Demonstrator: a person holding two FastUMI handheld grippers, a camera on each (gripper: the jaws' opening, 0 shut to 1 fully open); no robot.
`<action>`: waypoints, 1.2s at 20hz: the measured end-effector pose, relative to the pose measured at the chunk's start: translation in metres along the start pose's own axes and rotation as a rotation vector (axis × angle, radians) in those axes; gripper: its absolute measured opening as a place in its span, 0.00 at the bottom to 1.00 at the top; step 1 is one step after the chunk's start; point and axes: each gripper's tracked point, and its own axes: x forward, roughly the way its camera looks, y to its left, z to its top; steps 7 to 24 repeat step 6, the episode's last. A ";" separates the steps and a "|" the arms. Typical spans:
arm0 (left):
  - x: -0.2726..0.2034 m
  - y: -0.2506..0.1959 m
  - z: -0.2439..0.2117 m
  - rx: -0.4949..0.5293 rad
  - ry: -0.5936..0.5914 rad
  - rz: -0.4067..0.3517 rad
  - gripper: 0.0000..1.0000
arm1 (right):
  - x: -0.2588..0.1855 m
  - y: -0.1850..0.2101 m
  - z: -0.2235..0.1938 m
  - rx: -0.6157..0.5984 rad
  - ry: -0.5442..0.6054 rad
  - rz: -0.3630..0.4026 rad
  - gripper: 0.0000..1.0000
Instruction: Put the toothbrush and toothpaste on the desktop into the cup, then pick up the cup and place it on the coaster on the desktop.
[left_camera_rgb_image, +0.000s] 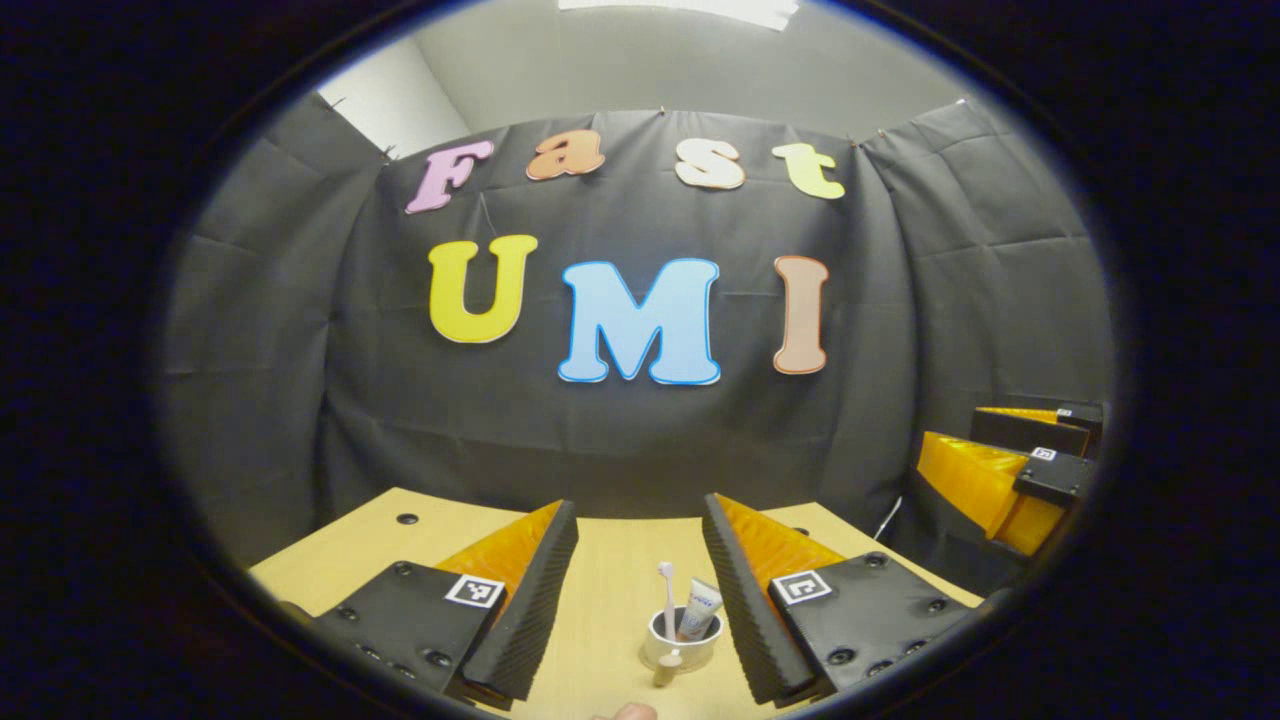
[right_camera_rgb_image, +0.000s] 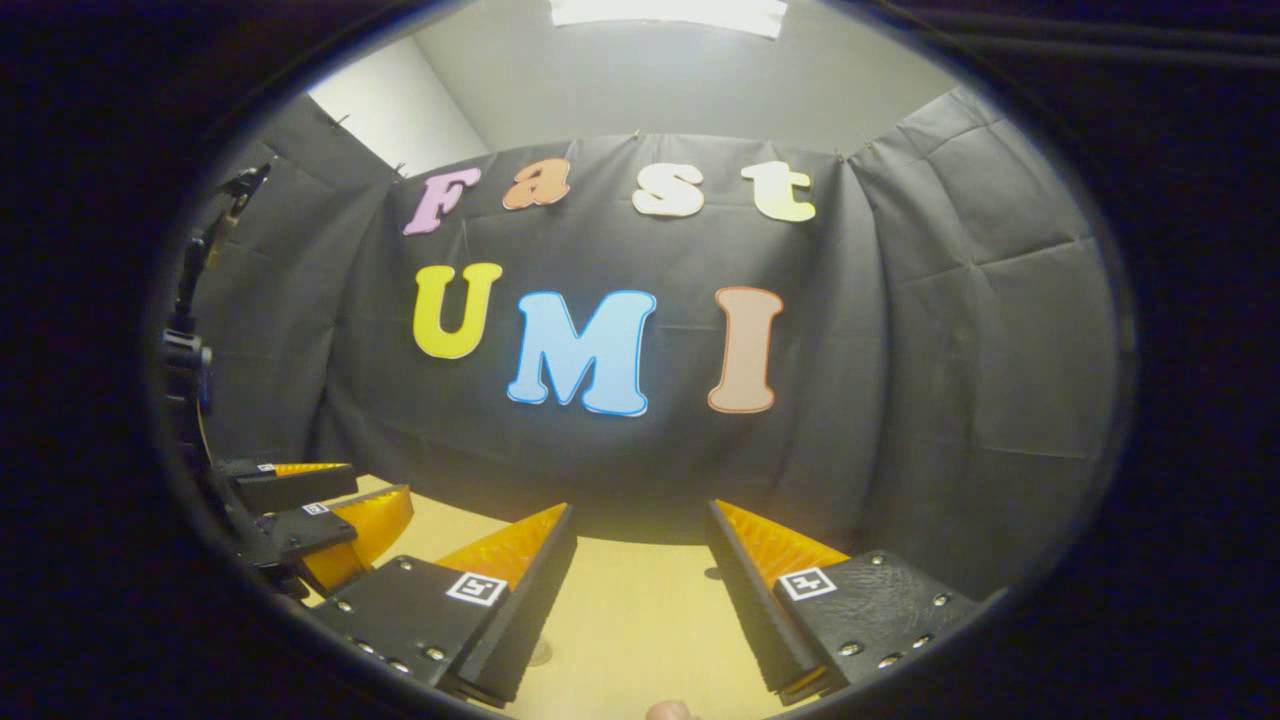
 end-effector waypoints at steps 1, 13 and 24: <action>-0.001 -0.008 0.002 0.010 -0.017 0.028 0.84 | 0.000 -0.011 -0.003 -0.002 0.003 0.010 0.84; -0.001 -0.082 -0.009 0.025 -0.025 0.075 0.81 | -0.008 -0.075 -0.014 0.040 0.002 0.033 0.83; -0.001 -0.082 -0.009 0.025 -0.025 0.075 0.81 | -0.008 -0.075 -0.014 0.040 0.002 0.033 0.83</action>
